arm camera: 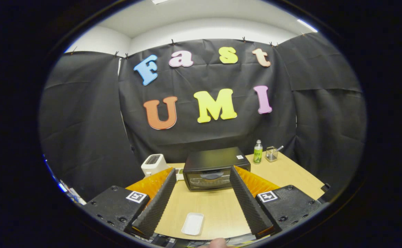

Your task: Open the toaster oven, put the food inside, and close the toaster oven door.

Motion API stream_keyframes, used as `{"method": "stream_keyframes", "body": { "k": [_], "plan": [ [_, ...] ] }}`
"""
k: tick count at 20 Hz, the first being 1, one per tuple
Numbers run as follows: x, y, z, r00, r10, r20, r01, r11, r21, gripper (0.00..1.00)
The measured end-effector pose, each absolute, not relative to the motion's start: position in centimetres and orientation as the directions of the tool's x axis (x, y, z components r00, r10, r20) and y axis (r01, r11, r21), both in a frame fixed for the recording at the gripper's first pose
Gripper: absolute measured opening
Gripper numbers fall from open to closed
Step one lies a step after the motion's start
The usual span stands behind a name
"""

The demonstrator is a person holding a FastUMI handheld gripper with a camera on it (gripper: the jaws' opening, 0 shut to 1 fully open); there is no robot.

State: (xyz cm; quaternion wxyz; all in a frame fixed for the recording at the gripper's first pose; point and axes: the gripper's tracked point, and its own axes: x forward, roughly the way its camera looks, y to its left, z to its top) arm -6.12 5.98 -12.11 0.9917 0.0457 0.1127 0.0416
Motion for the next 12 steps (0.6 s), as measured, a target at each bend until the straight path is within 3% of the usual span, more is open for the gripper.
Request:
{"method": "stream_keyframes", "body": {
  "k": [12],
  "plan": [
    [-5.40, 6.91, -12.18, 0.970, 0.098, -0.222, -0.081, 0.993, 0.084, 1.00]
  ]
}}
